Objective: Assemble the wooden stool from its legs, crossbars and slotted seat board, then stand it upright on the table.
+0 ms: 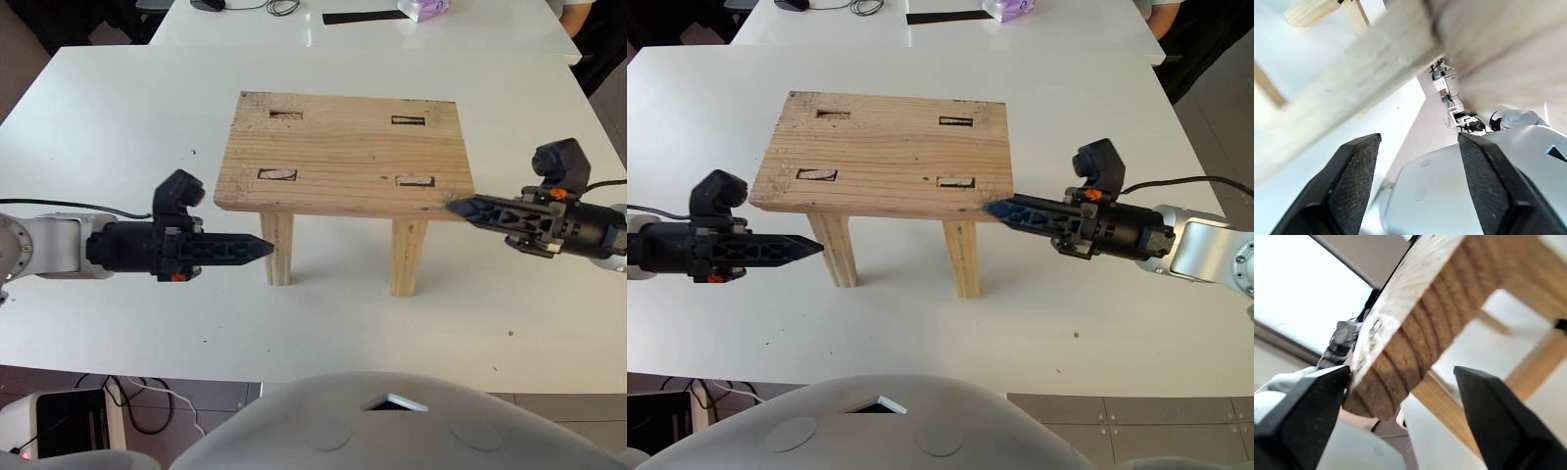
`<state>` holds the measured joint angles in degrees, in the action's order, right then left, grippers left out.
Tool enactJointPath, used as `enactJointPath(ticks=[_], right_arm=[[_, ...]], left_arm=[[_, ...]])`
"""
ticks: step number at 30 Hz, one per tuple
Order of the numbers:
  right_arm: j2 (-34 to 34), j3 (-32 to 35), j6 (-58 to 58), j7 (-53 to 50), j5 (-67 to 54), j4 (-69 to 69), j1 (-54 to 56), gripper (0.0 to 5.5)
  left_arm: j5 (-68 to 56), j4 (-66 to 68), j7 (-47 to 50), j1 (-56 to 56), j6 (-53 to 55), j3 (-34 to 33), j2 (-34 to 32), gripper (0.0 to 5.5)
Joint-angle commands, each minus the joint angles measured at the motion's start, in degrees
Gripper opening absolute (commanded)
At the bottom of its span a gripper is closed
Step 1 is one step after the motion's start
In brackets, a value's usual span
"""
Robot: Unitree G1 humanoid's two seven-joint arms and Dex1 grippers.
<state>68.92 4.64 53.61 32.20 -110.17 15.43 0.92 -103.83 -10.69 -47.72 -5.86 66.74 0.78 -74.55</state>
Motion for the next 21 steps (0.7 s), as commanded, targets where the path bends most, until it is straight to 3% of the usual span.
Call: enactJointPath(ticks=[1, 7, 12, 17, 21], right_arm=[[-0.58, 3.52, 2.81, -2.13, 1.50, -2.36, 0.66, 4.25], [-2.43, 13.05, 4.02, -3.15, -0.73, -6.77, -0.62, 4.25], [-9.06, 16.55, -1.89, -9.80, 12.08, -7.40, -3.63, 4.25], [-19.23, 3.94, -20.25, -22.38, 51.83, -4.75, -5.59, 4.25], [-28.05, -2.59, -32.22, -26.13, 68.91, -4.13, -6.26, 4.25]], left_arm=[[11.59, -1.21, -6.95, 5.89, -1.29, -6.27, 0.69, 2.92], [25.73, 1.92, -11.33, 13.28, -9.35, -17.01, 5.97, 2.92], [30.09, 6.32, -2.01, 9.52, -13.58, -23.80, 13.47, 2.92], [52.90, 6.88, 15.59, 4.81, -27.02, -14.77, 24.81, 2.92], [72.59, 7.11, 23.92, 7.58, -39.63, -3.97, 31.57, 2.92]])
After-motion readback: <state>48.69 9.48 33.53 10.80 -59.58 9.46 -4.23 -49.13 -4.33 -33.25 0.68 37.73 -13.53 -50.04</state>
